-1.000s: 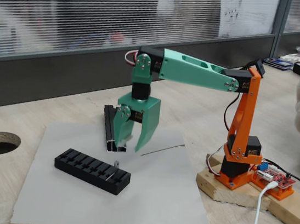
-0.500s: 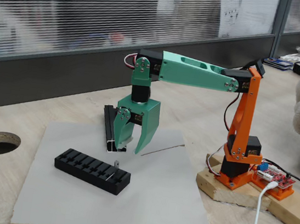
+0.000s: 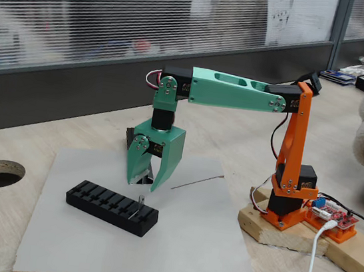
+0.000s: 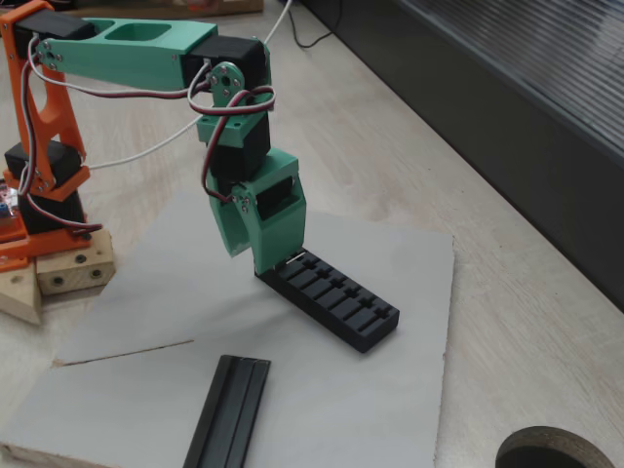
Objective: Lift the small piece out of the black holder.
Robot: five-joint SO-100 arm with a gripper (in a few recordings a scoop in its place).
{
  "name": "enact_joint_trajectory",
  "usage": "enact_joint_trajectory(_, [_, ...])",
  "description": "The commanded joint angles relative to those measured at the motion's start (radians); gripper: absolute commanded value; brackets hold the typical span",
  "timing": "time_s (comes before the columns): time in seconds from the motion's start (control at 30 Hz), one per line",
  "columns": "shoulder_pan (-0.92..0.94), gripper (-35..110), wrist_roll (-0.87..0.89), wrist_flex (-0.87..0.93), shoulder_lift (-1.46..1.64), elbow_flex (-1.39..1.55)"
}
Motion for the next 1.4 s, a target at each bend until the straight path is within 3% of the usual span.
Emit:
enact_joint_trajectory(0.0, [-0.071, 32, 0.012, 0.003, -0.017, 0.003])
enact_joint_trajectory(1.37, [0.014, 32, 0.011, -0.002, -0.057, -0.008])
